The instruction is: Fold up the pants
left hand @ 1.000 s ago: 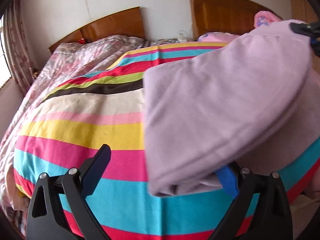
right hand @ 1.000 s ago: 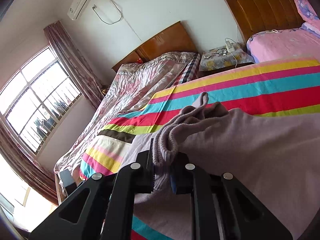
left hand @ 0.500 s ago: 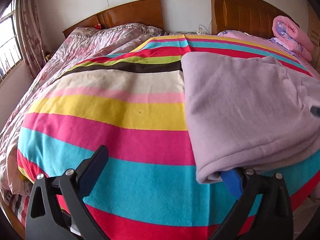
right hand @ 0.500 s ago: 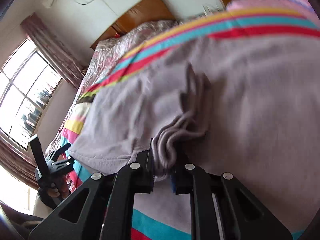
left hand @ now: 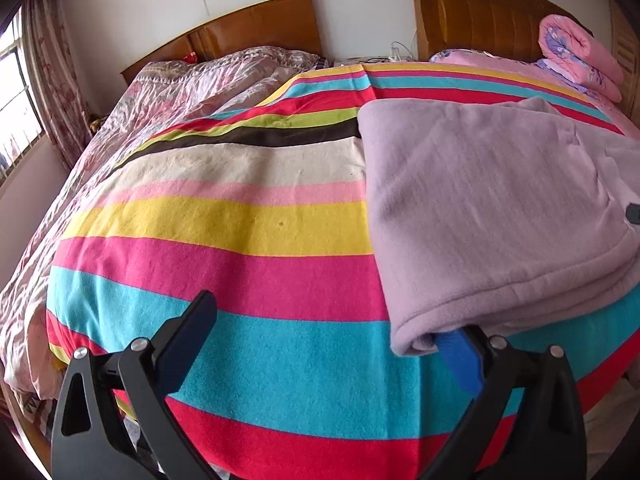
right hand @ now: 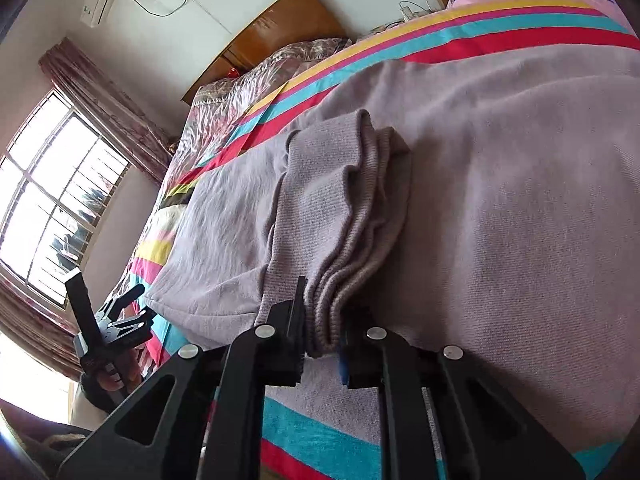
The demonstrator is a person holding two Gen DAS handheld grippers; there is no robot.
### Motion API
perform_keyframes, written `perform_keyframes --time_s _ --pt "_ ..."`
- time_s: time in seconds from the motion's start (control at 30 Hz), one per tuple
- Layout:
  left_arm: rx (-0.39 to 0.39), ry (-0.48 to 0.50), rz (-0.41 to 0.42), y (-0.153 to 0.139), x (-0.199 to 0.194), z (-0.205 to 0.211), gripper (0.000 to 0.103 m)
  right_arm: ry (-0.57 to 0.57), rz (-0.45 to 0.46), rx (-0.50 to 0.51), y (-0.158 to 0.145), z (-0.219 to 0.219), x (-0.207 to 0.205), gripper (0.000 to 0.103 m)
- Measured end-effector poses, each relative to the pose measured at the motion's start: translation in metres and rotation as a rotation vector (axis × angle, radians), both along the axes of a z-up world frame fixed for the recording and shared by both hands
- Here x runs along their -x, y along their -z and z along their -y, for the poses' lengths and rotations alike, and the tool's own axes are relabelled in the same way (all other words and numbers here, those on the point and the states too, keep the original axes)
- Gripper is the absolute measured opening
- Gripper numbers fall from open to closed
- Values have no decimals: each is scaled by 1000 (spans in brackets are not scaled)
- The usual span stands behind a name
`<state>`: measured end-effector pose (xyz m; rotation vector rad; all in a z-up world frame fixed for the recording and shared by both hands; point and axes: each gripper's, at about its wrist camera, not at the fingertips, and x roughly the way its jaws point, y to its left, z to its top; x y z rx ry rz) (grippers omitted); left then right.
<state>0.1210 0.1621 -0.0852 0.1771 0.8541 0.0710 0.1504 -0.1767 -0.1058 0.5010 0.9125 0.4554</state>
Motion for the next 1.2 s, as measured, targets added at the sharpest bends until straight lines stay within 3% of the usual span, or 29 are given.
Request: perform_keyframes --time_s 0.17,0.23,0.27,0.33,0.43,0.53,0.63,0.73,0.87,0.97,1.07,1.2 --pt "-13 74 -53 -4 18 -5 101 -13 3 39 -5 2 3 15" --pt "-9 88 -63 -10 26 -7 101 2 35 117 -14 5 12 33" --pt "5 86 -54 -18 29 -10 101 11 49 149 -18 6 14 35" --pt "70 82 -7 -38 28 -12 101 36 89 208 -28 8 20 37" --pt "247 122 110 -80 10 -1 102 31 205 310 -49 -2 23 37" --pt "322 156 163 -101 -25 28 102 -32 257 360 -58 -23 16 37" --pt "270 202 110 -99 -78 82 102 -114 283 434 -57 -52 7 37" --pt "223 219 18 -71 -118 118 102 -177 278 467 -50 -69 3 43" --pt "179 162 -84 -23 -148 123 102 -251 242 549 -26 -79 5 52" --pt "198 142 -129 0 -154 117 102 -261 254 518 -24 -74 8 54" --pt "162 136 -124 -9 -155 121 102 -269 220 486 -32 -68 2 54" --pt "184 159 -55 -38 -155 121 102 -247 288 504 -56 -62 -13 58"
